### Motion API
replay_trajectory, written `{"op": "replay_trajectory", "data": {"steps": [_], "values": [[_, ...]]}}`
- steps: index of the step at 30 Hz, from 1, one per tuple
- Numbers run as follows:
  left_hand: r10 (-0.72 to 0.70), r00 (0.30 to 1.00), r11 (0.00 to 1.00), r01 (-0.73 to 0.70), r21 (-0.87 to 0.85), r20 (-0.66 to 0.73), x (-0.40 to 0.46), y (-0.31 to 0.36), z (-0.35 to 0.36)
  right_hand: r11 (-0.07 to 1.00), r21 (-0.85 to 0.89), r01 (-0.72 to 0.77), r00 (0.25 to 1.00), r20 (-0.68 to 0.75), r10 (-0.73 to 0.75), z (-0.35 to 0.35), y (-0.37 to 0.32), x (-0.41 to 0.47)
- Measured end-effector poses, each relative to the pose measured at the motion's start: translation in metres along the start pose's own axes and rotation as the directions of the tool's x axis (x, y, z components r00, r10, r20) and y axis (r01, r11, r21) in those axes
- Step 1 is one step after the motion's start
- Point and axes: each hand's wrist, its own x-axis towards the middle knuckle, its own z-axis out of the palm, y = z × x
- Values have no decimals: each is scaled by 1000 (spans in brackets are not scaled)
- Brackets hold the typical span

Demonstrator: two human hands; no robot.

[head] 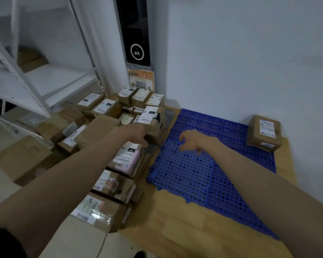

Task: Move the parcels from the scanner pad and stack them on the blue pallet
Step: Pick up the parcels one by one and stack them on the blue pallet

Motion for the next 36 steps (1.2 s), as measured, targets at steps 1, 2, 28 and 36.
{"op": "replay_trajectory", "data": {"steps": [1, 2, 28, 36], "values": [[-5, 1000, 1000, 5, 11, -14, -3, -13, -1, 1000, 13, 1, 1000, -1, -1, 2, -13, 5], [-21, 999, 999, 23, 40, -39, -6, -25, -1, 1000, 27, 3, 1000, -2, -3, 4, -28, 9], [-286, 947, 878, 197, -436, -148, 23, -218, 46, 807, 590, 24, 988, 110, -110, 62, -260, 117], [-277, 929, 911, 172, -374, -246, 14, -192, 13, 613, 790, 1, 995, 62, -82, 45, -231, 99]]}}
